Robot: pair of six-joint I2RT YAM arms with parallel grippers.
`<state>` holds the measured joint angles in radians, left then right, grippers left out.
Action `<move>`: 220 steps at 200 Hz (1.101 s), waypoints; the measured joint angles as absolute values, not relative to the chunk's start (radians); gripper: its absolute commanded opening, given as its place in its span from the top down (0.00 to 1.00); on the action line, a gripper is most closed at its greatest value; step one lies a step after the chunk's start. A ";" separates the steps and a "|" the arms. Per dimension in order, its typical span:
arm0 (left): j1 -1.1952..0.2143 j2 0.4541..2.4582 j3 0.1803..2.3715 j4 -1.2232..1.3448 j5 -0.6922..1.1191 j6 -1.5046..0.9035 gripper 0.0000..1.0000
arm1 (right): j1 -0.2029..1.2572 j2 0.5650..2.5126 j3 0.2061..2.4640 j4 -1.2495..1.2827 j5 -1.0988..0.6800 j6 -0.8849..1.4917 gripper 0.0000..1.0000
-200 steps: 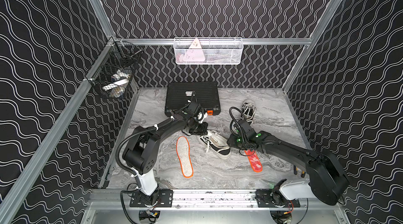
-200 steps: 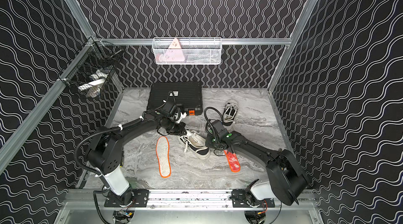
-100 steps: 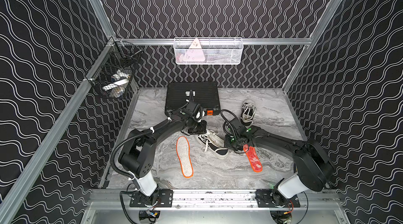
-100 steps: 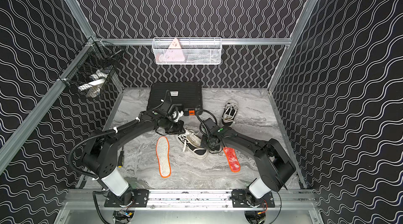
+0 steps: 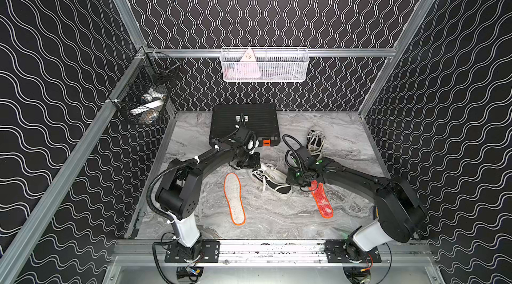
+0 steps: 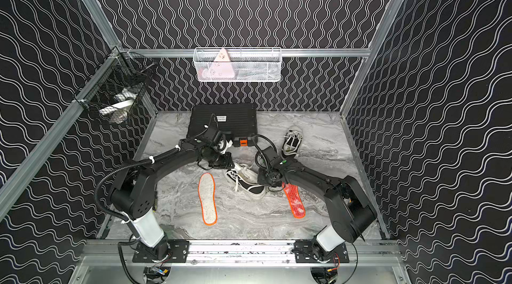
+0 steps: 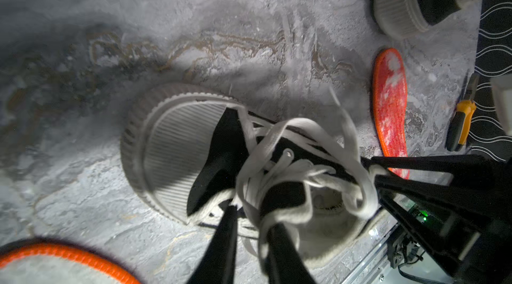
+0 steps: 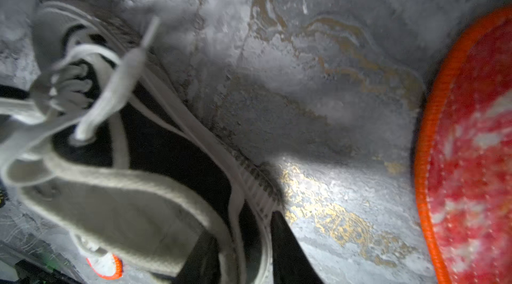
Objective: Insert the insole into the shoe
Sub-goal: Adjust the shoe at the center of the board, then pick up the insole from the center of the board.
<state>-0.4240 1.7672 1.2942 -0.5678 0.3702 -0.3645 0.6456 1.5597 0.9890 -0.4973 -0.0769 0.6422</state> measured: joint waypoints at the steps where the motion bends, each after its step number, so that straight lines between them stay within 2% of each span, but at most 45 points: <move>1: -0.425 1.767 1.296 -0.569 0.370 -0.364 0.59 | 0.646 1.560 0.994 -0.501 -0.078 0.642 0.58; 35: -0.432 1.733 1.354 -0.619 0.371 -0.373 0.43 | 0.645 1.570 1.136 -0.577 -0.104 0.612 0.48; 57: -0.432 1.696 1.381 -0.677 0.344 -0.413 0.40 | 0.638 1.559 1.213 -0.631 -0.115 0.587 0.45; 76: -0.430 1.641 1.369 -0.738 0.230 -0.478 0.36 | 0.615 1.535 1.239 -0.673 -0.123 0.567 0.46; 123: -0.364 1.507 1.110 -0.824 0.011 -0.640 0.42 | 0.568 1.498 1.193 -0.728 -0.150 0.550 0.48; 171: -0.363 1.470 0.896 -0.775 0.004 -0.715 0.41 | 0.576 1.496 1.151 -0.723 -0.195 0.557 0.49; 220: -0.362 1.510 0.815 -0.675 0.000 -0.750 0.44 | 0.593 1.511 1.158 -0.717 -0.221 0.557 0.49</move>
